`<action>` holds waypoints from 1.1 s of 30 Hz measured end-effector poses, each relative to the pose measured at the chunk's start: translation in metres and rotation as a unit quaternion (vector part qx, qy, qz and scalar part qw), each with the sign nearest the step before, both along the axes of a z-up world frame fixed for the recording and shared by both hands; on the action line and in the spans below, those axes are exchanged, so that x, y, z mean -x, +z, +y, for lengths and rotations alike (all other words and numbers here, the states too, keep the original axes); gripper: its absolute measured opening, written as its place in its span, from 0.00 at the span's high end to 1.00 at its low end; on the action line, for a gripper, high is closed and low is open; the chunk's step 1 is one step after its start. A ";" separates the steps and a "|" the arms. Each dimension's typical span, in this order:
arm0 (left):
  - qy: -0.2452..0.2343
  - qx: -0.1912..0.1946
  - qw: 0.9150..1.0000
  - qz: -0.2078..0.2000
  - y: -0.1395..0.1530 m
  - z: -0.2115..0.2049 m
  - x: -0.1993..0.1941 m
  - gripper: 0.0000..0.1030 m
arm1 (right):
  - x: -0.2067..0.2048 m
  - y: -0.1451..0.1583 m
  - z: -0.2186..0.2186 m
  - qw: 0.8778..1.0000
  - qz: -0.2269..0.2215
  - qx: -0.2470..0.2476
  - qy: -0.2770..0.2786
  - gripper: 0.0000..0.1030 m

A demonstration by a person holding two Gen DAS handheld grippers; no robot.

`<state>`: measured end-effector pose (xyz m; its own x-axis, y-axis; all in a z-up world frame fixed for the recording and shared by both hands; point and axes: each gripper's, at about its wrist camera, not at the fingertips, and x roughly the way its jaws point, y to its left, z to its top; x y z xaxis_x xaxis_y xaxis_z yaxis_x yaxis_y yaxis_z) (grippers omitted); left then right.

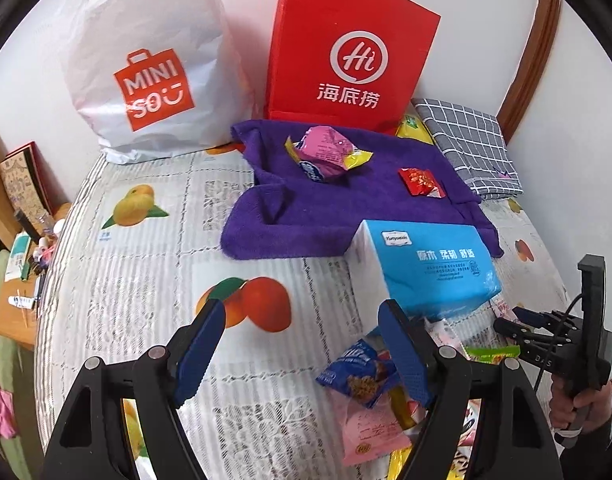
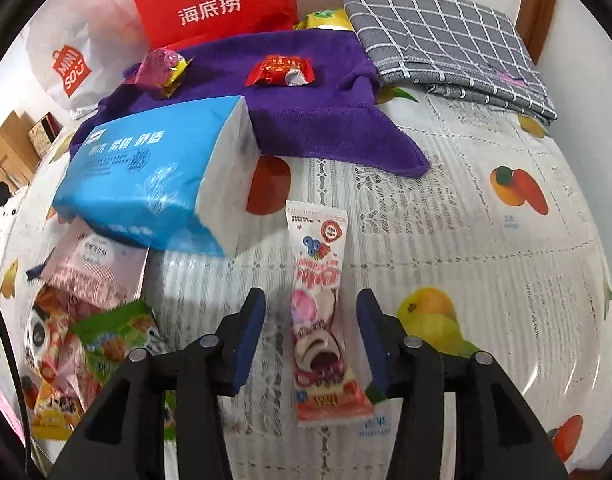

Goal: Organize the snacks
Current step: 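Move both grippers back toward the remaining snacks beside the tissue box, then grasp the pink ice-cream packet with the right gripper while the left grasps the blue biscuit packet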

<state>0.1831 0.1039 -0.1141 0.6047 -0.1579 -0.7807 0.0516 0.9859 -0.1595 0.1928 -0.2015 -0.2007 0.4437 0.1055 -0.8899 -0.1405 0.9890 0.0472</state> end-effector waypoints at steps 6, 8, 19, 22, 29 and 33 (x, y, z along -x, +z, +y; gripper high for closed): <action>0.015 0.014 1.000 0.001 -0.001 0.009 0.010 0.25 | 0.011 -0.009 -0.001 0.999 -0.027 0.012 -0.013 0.52; 0.018 0.014 1.000 0.001 -0.002 0.012 0.014 0.25 | 0.015 -0.010 0.000 0.999 -0.042 0.012 -0.017 0.58; 0.016 0.038 0.999 0.025 -0.018 0.022 0.030 0.25 | 0.022 -0.011 -0.001 0.996 -0.083 0.006 -0.037 0.75; 0.005 0.050 0.998 0.038 -0.026 0.015 0.028 0.25 | 0.026 -0.012 0.003 0.995 -0.097 0.020 -0.030 0.75; -0.015 0.059 0.996 0.061 -0.038 -0.008 0.013 0.25 | 0.026 -0.013 -0.001 0.994 -0.106 0.009 -0.029 0.75; -0.036 0.063 0.994 0.079 -0.049 -0.025 0.003 0.25 | 0.026 -0.013 -0.001 0.994 -0.106 0.010 -0.029 0.75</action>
